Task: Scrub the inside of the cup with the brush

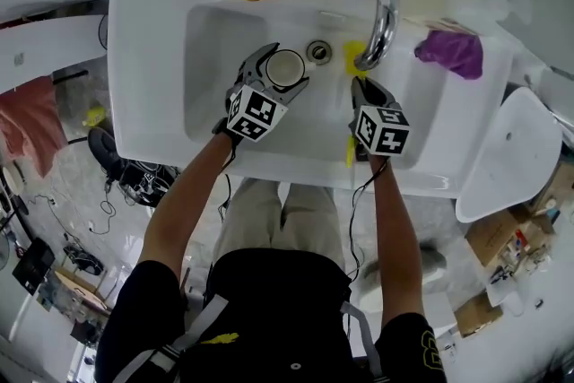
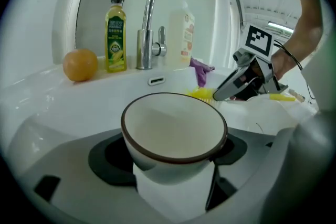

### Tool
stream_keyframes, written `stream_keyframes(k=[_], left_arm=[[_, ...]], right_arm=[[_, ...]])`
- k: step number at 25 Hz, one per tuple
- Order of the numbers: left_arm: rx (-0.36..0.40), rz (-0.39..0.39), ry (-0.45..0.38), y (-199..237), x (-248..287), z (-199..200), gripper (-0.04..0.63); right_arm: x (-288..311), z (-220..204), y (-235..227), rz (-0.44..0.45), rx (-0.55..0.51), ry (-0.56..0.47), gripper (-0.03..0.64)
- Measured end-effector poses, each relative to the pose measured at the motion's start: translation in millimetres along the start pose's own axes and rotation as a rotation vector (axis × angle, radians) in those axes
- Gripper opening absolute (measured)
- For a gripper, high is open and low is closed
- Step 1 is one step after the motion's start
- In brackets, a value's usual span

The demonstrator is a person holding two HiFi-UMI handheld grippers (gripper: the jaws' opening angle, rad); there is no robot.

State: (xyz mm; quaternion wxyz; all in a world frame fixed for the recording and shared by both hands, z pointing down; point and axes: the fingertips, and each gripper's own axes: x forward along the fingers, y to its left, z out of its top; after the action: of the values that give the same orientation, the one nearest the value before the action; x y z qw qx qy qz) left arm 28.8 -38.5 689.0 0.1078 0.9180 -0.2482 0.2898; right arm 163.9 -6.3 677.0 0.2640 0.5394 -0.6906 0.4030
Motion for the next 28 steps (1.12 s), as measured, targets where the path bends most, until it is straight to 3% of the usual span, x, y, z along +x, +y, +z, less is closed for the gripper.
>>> stream_keyframes(k=[3, 10, 15, 21, 25, 28], left_arm=[[0.036, -0.038, 0.012, -8.2, -29.0, 12.9, 0.422], [0.243, -0.085, 0.046, -29.2, -71.6, 43.0, 0.422], [0.327, -0.095, 0.030, -39.2, -83.2, 75.6, 0.422], [0.494, -0.123, 0.000, -69.7, -97.4, 109.0, 0.422], [0.548, -0.155, 0.009, -89.7, -105.6, 118.0, 0.422], [0.563, -0.181, -0.013, -101.2, -104.3, 111.9, 0.422]], right_arm=[[-42.6, 11.7, 29.0, 0.109, 0.018, 0.054, 0.063], [-149.0, 42.4, 116.9, 0.383, 0.108, 0.162, 0.061], [-185.1, 56.9, 165.0, 0.529, 0.165, 0.248, 0.060], [-185.2, 42.5, 189.7, 0.570, 0.235, 0.462, 0.057], [-183.2, 48.5, 184.7, 0.520, 0.168, 0.496, 0.054], [-179.9, 61.5, 178.9, 0.519, 0.194, 0.479, 0.045]])
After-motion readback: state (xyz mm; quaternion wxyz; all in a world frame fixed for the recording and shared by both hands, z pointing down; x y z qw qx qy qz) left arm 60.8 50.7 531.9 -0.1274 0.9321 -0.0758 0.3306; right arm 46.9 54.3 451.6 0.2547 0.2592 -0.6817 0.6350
